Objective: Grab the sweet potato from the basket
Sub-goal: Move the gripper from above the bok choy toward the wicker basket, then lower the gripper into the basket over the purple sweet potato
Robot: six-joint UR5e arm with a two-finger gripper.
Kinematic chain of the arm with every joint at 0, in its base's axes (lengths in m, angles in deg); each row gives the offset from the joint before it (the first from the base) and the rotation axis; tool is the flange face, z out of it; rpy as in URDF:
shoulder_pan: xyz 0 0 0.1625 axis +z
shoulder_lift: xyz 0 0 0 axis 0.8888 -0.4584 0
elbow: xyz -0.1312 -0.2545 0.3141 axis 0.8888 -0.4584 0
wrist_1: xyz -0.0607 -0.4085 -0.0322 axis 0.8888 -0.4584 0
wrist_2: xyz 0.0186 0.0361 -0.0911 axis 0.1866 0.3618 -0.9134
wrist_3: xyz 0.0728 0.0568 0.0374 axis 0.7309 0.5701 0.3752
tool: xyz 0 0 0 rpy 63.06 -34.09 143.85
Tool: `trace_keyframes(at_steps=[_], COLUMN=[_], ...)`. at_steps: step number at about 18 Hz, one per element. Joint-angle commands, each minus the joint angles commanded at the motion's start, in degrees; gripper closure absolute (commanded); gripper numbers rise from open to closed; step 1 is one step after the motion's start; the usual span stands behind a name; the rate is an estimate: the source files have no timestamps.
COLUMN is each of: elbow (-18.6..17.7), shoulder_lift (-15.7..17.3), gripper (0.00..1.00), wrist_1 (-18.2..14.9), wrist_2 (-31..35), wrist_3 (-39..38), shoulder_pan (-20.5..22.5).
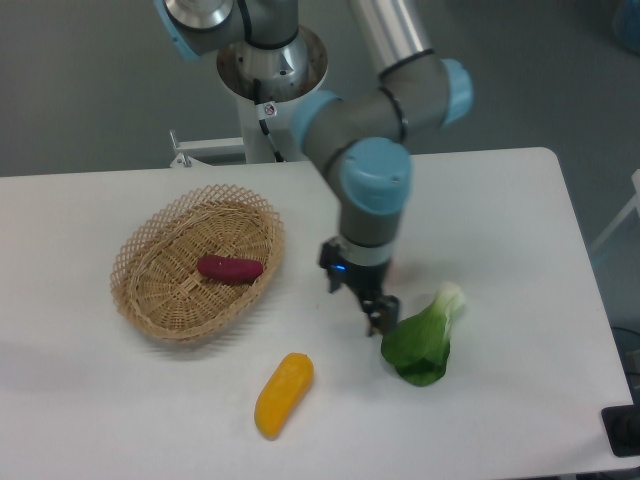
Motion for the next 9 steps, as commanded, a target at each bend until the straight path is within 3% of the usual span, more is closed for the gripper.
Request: trace_keyframes(at_steps=[9], elbow=[-6.7], shoulder_lift=[3.9], gripper=[0.00], wrist_1=[0.1], wrist_2=[0.1], wrist_3=[-1.6], shoulder_pan=[-9.1])
